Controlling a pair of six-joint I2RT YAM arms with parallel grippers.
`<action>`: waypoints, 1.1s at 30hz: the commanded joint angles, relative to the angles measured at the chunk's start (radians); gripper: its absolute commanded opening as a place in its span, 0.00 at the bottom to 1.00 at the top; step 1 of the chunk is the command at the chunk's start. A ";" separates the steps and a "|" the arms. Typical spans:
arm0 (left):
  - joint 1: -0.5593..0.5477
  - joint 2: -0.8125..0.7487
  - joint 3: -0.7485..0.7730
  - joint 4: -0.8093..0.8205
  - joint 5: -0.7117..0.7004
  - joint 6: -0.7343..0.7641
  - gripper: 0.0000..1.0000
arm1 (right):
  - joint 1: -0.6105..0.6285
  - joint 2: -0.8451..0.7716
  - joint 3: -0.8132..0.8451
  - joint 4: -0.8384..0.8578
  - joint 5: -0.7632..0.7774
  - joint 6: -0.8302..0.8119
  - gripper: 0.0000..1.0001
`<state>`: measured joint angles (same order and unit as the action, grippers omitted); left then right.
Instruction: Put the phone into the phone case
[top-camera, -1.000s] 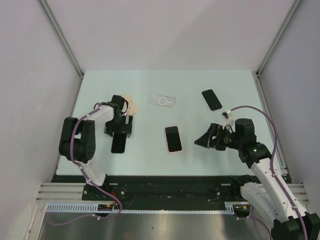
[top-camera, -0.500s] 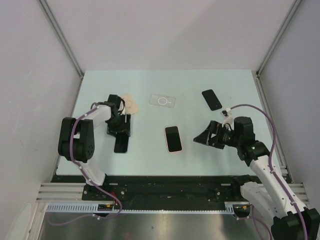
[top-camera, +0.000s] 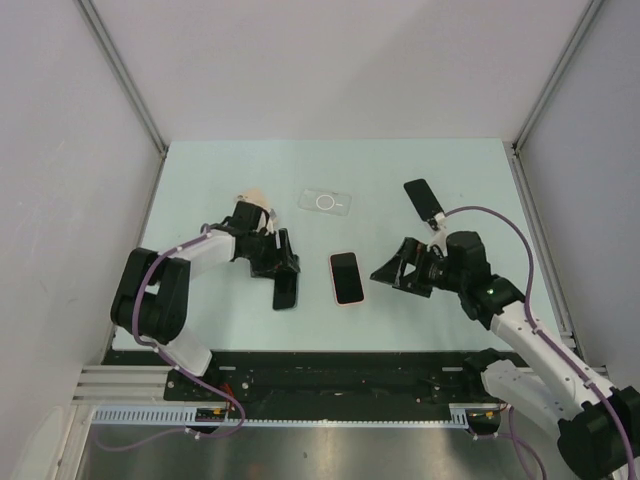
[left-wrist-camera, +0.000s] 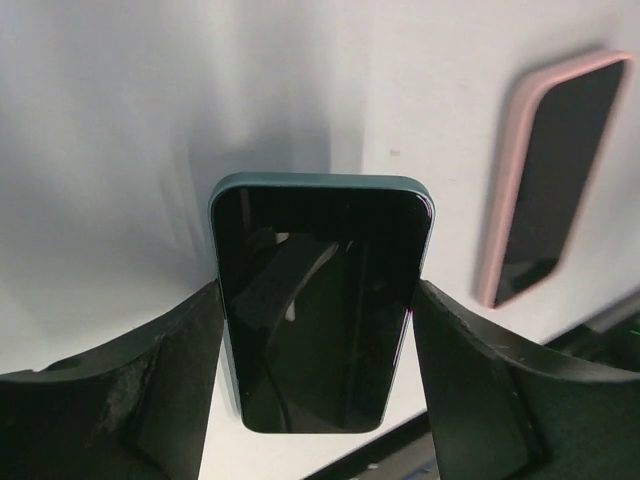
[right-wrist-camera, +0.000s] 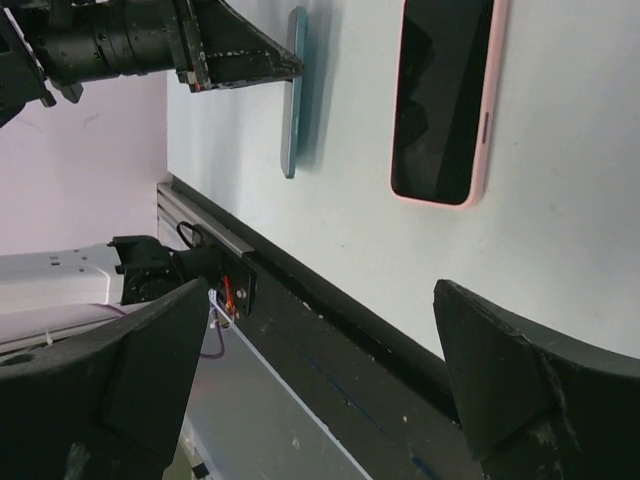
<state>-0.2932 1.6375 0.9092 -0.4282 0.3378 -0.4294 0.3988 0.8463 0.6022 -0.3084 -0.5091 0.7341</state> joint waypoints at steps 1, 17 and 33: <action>-0.033 -0.004 -0.108 0.210 0.158 -0.183 0.63 | 0.150 0.048 -0.002 0.136 0.173 0.103 0.97; -0.075 -0.033 -0.199 0.333 0.205 -0.281 0.63 | 0.469 0.606 0.048 0.655 0.334 0.228 0.65; -0.087 -0.053 -0.254 0.387 0.213 -0.330 0.66 | 0.517 0.816 0.188 0.505 0.405 0.194 0.53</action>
<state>-0.3691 1.5898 0.6823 -0.0059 0.5758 -0.7536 0.9085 1.6268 0.7525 0.1974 -0.1246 0.9413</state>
